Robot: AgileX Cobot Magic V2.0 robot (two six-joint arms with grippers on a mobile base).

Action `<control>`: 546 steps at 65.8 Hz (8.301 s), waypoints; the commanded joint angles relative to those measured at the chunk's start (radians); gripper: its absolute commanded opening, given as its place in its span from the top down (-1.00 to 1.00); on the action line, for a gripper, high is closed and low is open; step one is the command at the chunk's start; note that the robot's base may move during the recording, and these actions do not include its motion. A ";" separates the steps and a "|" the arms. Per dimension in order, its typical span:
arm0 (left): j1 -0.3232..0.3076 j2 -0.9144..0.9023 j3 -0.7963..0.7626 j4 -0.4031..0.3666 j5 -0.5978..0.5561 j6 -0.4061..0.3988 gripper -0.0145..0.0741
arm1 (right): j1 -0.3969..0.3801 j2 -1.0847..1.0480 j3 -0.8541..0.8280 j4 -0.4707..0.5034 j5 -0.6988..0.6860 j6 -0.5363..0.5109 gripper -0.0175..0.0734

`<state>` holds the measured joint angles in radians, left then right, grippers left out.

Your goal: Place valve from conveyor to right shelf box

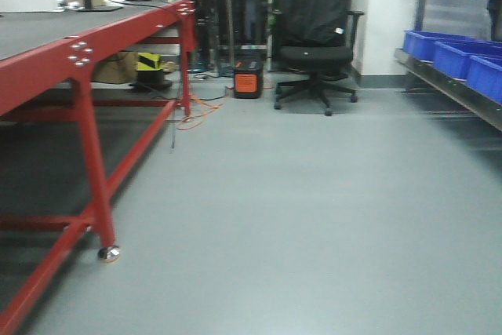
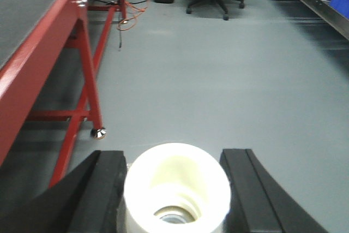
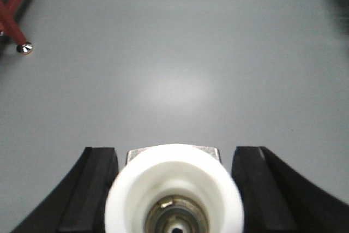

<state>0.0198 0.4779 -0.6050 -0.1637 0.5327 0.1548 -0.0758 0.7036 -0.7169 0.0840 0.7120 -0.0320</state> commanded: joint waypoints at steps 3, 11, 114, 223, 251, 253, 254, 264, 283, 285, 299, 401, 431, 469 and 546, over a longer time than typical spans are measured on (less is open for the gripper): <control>-0.004 -0.005 -0.003 -0.009 -0.052 -0.007 0.92 | 0.001 -0.009 -0.008 -0.007 -0.070 -0.004 0.97; -0.004 -0.005 -0.003 -0.009 -0.052 -0.007 0.92 | 0.001 -0.009 -0.008 -0.007 -0.070 -0.004 0.97; -0.004 -0.005 -0.003 -0.009 -0.052 -0.007 0.92 | 0.001 -0.009 -0.008 -0.007 -0.070 -0.004 0.97; -0.004 -0.005 -0.003 -0.009 -0.052 -0.007 0.92 | 0.001 -0.009 -0.008 -0.007 -0.070 -0.004 0.97; -0.004 -0.005 -0.003 -0.009 -0.052 -0.007 0.92 | 0.001 -0.009 -0.008 -0.007 -0.070 -0.004 0.97; -0.004 -0.005 -0.003 -0.009 -0.052 -0.007 0.92 | 0.001 -0.009 -0.008 -0.007 -0.070 -0.004 0.97; -0.004 -0.005 -0.003 -0.009 -0.052 -0.007 0.92 | 0.001 -0.009 -0.008 -0.007 -0.070 -0.004 0.97; -0.004 -0.005 -0.003 -0.009 -0.052 -0.007 0.92 | 0.001 -0.009 -0.008 -0.007 -0.070 -0.004 0.97; -0.004 -0.005 -0.003 -0.009 -0.052 -0.007 0.92 | 0.001 -0.009 -0.008 -0.007 -0.070 -0.004 0.97; -0.004 -0.005 -0.003 -0.009 -0.052 -0.007 0.92 | 0.001 -0.009 -0.008 -0.007 -0.070 -0.004 0.97; -0.004 -0.005 -0.003 -0.009 -0.052 -0.007 0.92 | 0.001 -0.009 -0.008 -0.007 -0.070 -0.004 0.97; -0.004 0.311 -0.395 -0.043 0.022 0.087 0.92 | 0.037 0.228 -0.429 0.073 -0.148 -0.039 0.97; -0.348 0.805 -0.897 -0.005 0.079 0.012 0.92 | 0.253 0.595 -0.826 0.073 -0.182 -0.039 0.97; -0.483 1.342 -1.330 0.032 0.120 -0.259 0.92 | 0.277 0.904 -0.870 0.185 -0.405 -0.039 0.97; -0.483 1.380 -1.332 0.036 0.084 -0.259 0.23 | 0.302 0.947 -0.879 0.185 -0.350 -0.039 -0.02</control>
<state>-0.4614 1.8835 -1.9253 -0.1193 0.6377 -0.0996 0.2244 1.6647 -1.5811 0.2678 0.3751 -0.0645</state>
